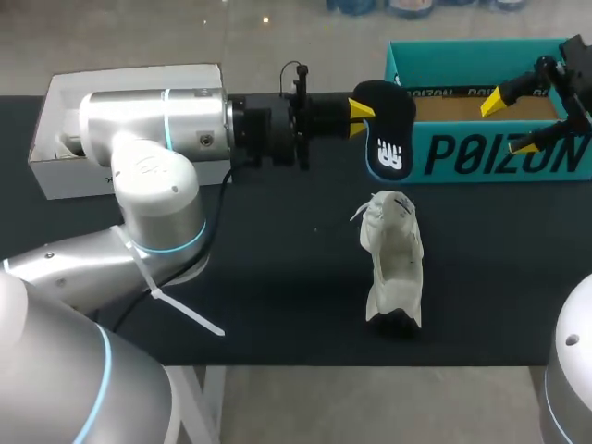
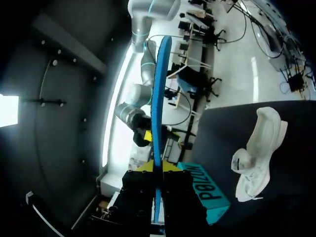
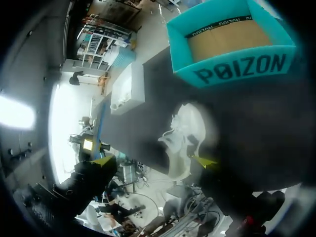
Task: Take the shoe out of the shoebox, open the shoe tongue, remove and reinsert the insole, then place the shoe into the shoebox
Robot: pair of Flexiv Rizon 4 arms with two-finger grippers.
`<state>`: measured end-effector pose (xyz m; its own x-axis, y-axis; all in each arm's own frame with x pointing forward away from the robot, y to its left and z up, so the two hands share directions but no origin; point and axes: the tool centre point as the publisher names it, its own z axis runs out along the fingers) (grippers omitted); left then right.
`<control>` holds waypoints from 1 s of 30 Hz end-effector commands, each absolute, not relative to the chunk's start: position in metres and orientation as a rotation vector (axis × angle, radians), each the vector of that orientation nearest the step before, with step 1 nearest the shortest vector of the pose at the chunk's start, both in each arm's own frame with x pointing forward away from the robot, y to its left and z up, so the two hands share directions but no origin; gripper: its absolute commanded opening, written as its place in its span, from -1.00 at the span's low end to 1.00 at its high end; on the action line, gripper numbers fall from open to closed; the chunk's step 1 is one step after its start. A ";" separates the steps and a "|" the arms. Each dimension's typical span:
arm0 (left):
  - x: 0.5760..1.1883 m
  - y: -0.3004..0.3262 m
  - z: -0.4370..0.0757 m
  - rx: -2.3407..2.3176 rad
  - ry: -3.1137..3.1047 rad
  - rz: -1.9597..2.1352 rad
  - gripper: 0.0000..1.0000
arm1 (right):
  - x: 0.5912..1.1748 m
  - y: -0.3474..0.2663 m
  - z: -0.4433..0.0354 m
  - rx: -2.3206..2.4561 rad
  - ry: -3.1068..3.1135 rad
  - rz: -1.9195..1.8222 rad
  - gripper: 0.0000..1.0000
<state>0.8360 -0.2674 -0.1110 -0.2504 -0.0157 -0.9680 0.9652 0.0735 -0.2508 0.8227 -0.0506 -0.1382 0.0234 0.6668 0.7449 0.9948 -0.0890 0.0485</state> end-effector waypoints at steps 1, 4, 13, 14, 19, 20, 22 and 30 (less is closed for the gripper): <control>0.834 -0.270 -0.111 1.020 1.434 -1.327 -1.00 | 0.813 -0.047 -0.130 -1.924 -1.748 -0.811 1.00; 0.833 -0.273 -0.110 1.023 1.442 -1.324 -1.00 | 0.813 -0.047 -0.130 -1.924 -1.748 -0.811 1.00; 0.833 -0.277 -0.110 1.030 1.456 -1.322 -1.00 | 0.797 -0.040 -0.120 -1.869 -2.184 -0.722 1.00; 0.834 -0.277 -0.110 1.029 1.456 -1.322 -1.00 | 0.794 -0.041 -0.122 -1.834 -2.251 -0.705 1.00; 0.836 -0.278 -0.109 1.028 1.457 -1.319 -1.00 | 0.774 -0.044 -0.129 -1.492 -2.539 -0.680 1.00; 0.837 -0.279 -0.109 1.028 1.457 -1.319 -1.00 | 0.772 -0.047 -0.131 -1.423 -2.553 -0.679 1.00; 0.838 -0.279 -0.110 1.026 1.459 -1.317 -1.00 | 0.769 -0.060 -0.135 -1.356 -2.550 -0.720 1.00; 0.840 -0.281 -0.114 1.029 1.479 -1.317 -1.00 | 0.749 -0.107 -0.150 -1.139 -2.496 -0.829 1.00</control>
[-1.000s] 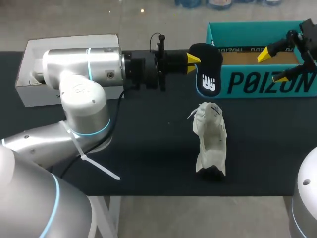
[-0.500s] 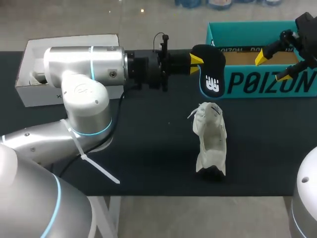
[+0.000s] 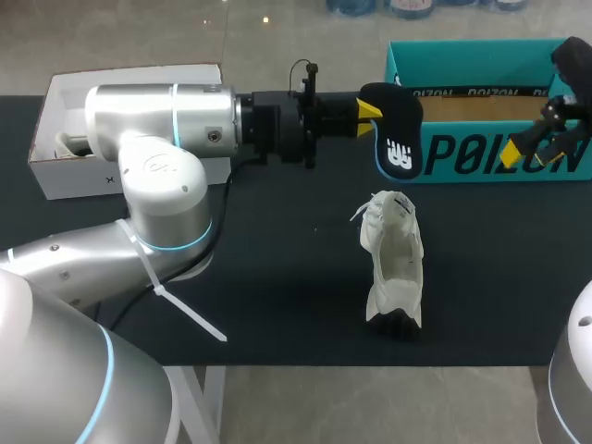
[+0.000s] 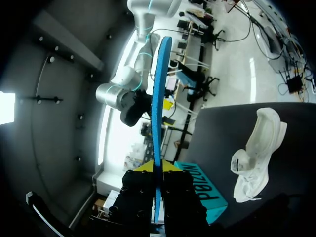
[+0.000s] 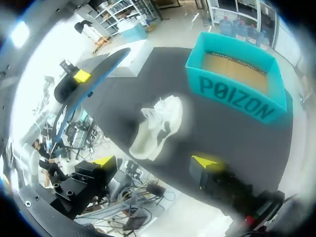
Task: Take the shoe out of the shoebox, open the shoe tongue, remove and reinsert the insole, then place the shoe into the shoebox
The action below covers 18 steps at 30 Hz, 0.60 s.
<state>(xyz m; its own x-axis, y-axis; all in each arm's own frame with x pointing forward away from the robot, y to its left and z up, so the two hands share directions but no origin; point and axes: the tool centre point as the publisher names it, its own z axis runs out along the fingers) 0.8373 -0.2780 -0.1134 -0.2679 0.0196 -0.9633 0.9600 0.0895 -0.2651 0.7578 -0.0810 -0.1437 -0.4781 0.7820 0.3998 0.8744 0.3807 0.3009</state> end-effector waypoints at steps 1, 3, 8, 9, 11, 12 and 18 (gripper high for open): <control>0.840 -0.281 -0.114 1.029 1.481 -1.316 -1.00 | 0.748 -0.109 -0.150 -1.128 -2.497 -0.829 1.00; 0.840 -0.280 -0.115 1.026 1.484 -1.316 -1.00 | 0.745 -0.111 -0.148 -1.111 -2.501 -0.839 1.00; 0.841 -0.280 -0.116 1.021 1.490 -1.313 -1.00 | 0.742 -0.106 -0.141 -1.117 -2.512 -0.857 1.00; 0.842 -0.280 -0.117 1.020 1.491 -1.312 -1.00 | 0.742 -0.106 -0.141 -1.117 -2.512 -0.857 1.00; 0.842 -0.278 -0.118 0.984 1.510 -1.288 -1.00 | 0.742 -0.106 -0.141 -1.117 -2.512 -0.857 1.00; 0.844 -0.277 -0.117 0.953 1.504 -1.276 -1.00 | 0.742 -0.106 -0.141 -1.117 -2.512 -0.857 1.00; 0.844 -0.276 -0.116 0.984 1.517 -1.283 -1.00 | 0.742 -0.106 -0.141 -1.117 -2.512 -0.857 1.00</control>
